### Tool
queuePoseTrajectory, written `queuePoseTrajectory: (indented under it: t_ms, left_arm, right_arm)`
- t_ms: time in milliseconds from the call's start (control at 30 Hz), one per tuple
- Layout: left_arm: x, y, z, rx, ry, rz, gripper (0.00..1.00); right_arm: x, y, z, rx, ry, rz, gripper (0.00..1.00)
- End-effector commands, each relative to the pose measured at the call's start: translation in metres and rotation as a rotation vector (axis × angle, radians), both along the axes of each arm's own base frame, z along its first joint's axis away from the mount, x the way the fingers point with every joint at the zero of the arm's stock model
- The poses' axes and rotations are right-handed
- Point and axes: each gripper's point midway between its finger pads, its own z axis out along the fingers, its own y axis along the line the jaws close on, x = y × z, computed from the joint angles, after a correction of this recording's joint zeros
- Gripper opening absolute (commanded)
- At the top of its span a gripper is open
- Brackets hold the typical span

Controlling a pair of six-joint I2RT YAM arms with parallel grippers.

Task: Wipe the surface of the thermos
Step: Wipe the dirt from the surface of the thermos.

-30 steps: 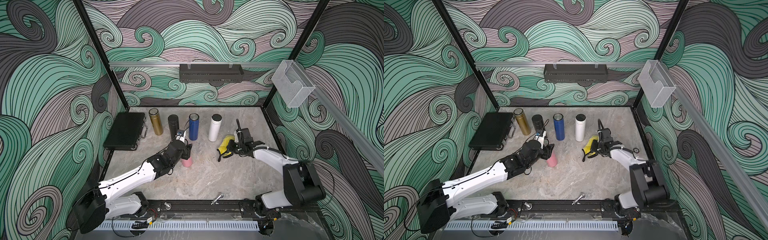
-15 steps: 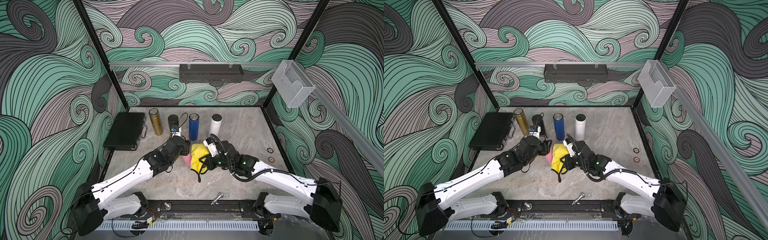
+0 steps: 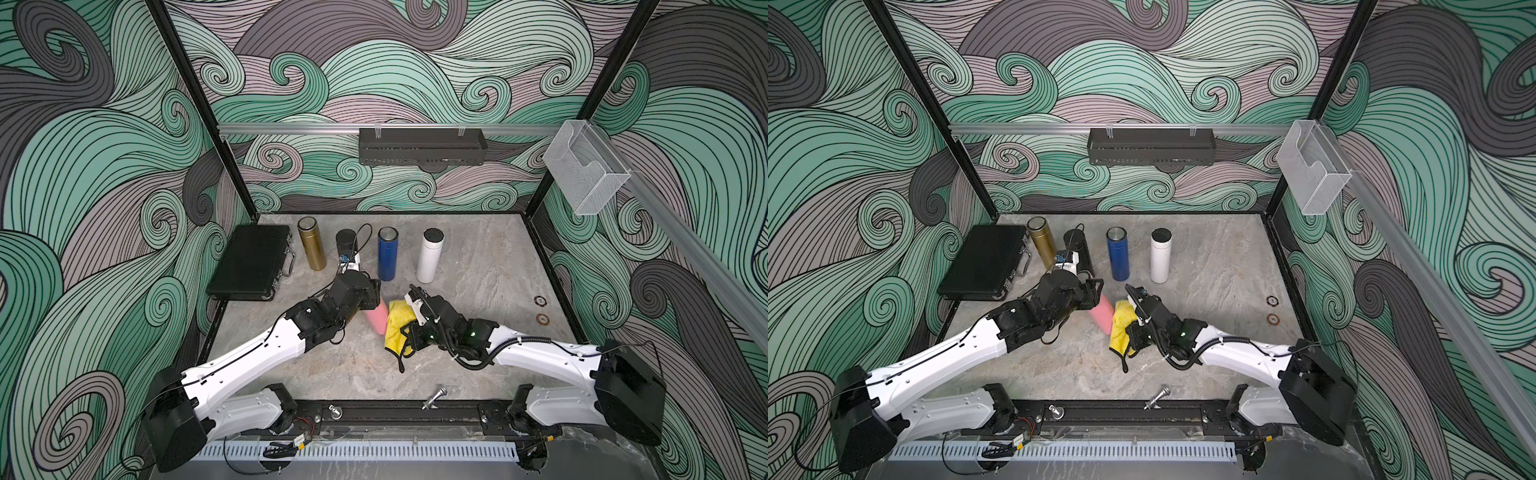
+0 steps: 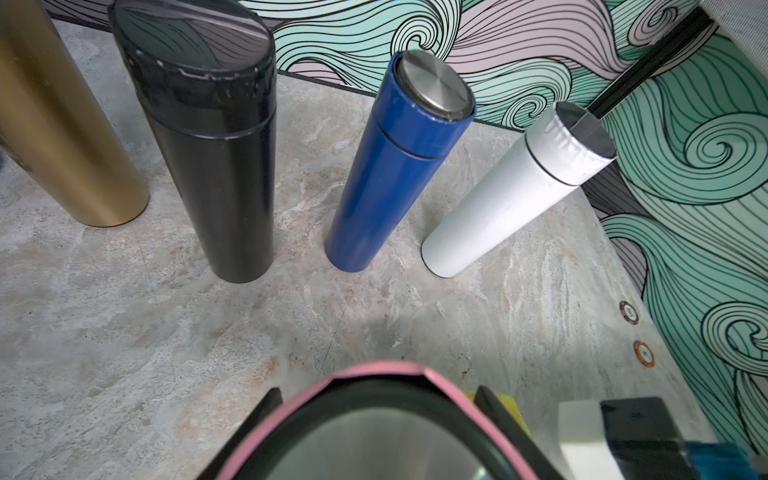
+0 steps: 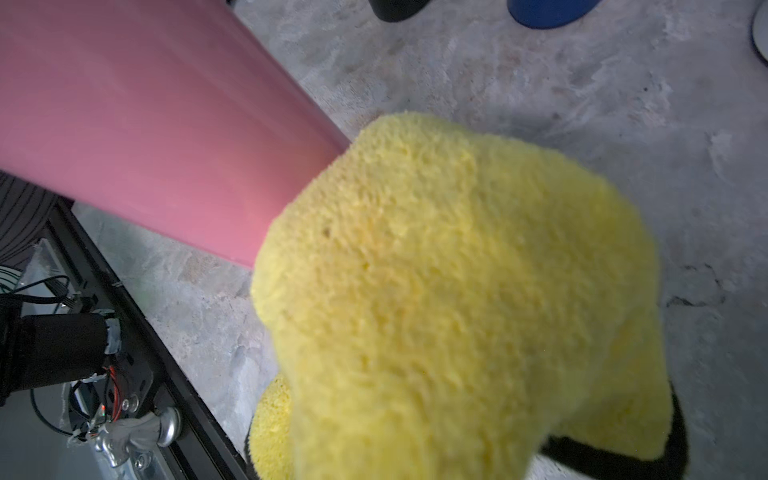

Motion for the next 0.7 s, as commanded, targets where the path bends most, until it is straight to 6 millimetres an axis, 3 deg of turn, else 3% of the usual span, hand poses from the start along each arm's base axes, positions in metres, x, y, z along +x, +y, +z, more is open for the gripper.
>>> queuePoseTrajectory:
  t_ms: [0, 133, 200, 300, 367, 567, 667]
  left_arm:
    - [0.010, -0.005, 0.035, -0.097, -0.044, 0.048, 0.00]
    - [0.011, -0.004, 0.032, -0.113, -0.009, 0.107, 0.00]
    - [0.012, -0.005, 0.033, -0.134, 0.001, 0.131, 0.00]
    - [0.012, -0.007, 0.035, -0.171, 0.010, 0.148, 0.00]
    - [0.013, -0.007, 0.036, -0.188, 0.010, 0.159, 0.00]
    - [0.014, -0.003, 0.051, -0.217, -0.031, 0.174, 0.00]
    - [0.014, -0.005, 0.056, -0.219, -0.039, 0.167, 0.00]
  right_arm:
    - [0.011, 0.020, 0.057, 0.119, -0.126, 0.009, 0.00]
    - [0.008, 0.059, 0.111, 0.229, -0.257, 0.099, 0.00]
    - [0.007, 0.076, 0.125, 0.270, -0.287, 0.124, 0.00]
    - [0.014, 0.089, 0.115, 0.228, -0.268, 0.098, 0.00]
    - [0.017, 0.088, 0.096, 0.182, -0.246, 0.065, 0.00]
    - [0.013, 0.055, 0.038, 0.082, -0.179, -0.038, 0.00]
    - [0.009, 0.045, 0.030, 0.064, -0.171, -0.051, 0.00]
